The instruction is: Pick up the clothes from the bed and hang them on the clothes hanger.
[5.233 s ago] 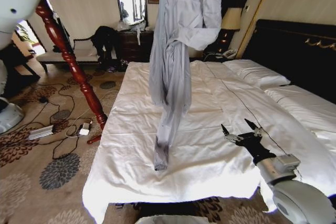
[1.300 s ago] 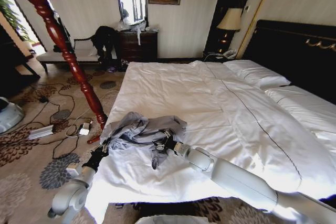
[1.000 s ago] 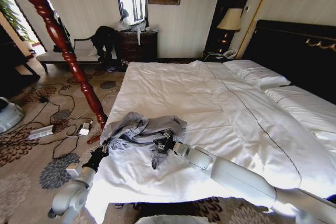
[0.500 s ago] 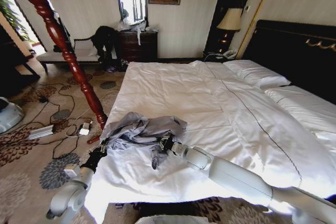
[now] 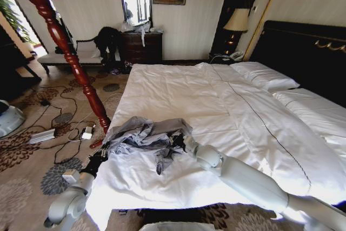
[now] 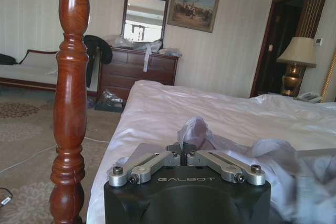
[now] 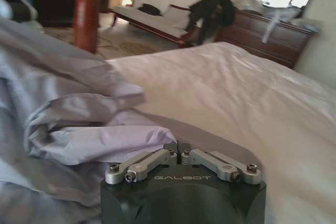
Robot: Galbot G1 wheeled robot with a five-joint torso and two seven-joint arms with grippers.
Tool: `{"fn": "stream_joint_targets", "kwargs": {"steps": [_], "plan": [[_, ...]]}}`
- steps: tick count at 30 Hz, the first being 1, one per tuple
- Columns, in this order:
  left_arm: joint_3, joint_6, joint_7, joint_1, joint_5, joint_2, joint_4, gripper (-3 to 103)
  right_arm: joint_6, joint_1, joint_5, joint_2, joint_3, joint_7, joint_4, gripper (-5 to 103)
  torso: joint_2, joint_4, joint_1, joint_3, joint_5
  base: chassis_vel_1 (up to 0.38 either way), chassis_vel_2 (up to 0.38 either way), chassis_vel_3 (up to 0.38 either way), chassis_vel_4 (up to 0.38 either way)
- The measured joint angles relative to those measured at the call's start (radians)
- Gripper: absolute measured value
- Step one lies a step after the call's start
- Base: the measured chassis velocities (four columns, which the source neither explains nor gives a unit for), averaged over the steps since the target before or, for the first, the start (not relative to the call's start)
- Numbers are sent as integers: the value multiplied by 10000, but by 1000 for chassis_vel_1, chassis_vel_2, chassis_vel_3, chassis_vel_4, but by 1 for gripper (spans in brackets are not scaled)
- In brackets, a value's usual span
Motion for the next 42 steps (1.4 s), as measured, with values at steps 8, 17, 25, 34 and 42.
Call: {"fn": "stream_joint_targets", "kwargs": {"steps": [8,17,25,34,42], "plan": [[-104,36,5,-41,-128,18,-79,0,-645,-566,2331,-330,1901,539,-509,0,0,-2,0,0,2,0,0,0,0],[-174,105,-186,-93,-192,-122,-189,0,-967,324,2436,-29,1442,568,-799,-3,0,2,0,1,0,0,0,0,0],[6,99,-183,3,31,-264,-169,0,-322,-669,578,-528,996,-509,-376,22,0,0,0,1,0,0,0,0,0],[316,106,-235,-216,107,-279,-128,0,540,-3907,-379,-2157,3909,-1453,791,56,0,-3,0,0,-1,0,0,0,0],[671,110,-249,-394,268,-307,-40,0,638,-6412,-404,-2837,5804,-1473,1941,78,1,-1,-2,-1,2,0,0,0,0]]}}
